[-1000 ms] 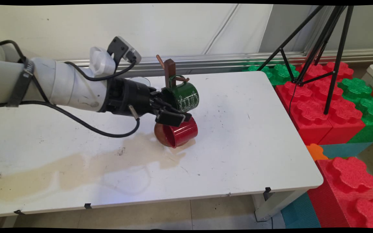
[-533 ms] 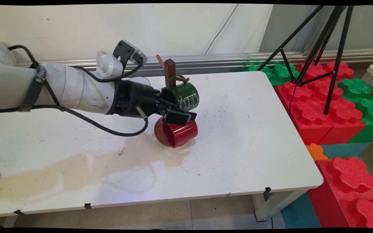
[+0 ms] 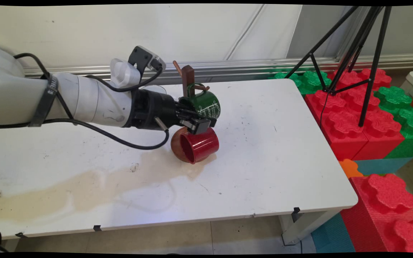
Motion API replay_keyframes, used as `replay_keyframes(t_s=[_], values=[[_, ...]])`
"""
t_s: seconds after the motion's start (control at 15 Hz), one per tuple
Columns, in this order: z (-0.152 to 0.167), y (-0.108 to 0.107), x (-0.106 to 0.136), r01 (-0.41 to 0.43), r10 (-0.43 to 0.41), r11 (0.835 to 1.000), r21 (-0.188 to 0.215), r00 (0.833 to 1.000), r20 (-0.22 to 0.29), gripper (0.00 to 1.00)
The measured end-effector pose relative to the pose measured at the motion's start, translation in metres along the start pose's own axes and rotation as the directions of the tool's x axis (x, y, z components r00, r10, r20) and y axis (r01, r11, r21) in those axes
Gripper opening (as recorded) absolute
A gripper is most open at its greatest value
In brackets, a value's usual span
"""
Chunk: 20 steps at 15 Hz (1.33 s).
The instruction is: Pick up the green mug from the rack, then place the picked object on the table
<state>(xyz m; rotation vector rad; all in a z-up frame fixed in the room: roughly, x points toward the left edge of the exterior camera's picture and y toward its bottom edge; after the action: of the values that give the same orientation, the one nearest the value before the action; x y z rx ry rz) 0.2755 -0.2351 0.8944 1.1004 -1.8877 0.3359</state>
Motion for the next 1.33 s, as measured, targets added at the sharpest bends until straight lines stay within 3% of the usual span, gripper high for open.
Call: replay_keyframes(t_s=[0.67,1.33], values=[[-0.008,0.005,-0.001,0.001,-0.001,1.000,0.008,1.000,-0.015,0.00],[-0.022,0.022,0.006,-0.043,0.042,0.999,-0.033,0.998,-0.052,0.00]])
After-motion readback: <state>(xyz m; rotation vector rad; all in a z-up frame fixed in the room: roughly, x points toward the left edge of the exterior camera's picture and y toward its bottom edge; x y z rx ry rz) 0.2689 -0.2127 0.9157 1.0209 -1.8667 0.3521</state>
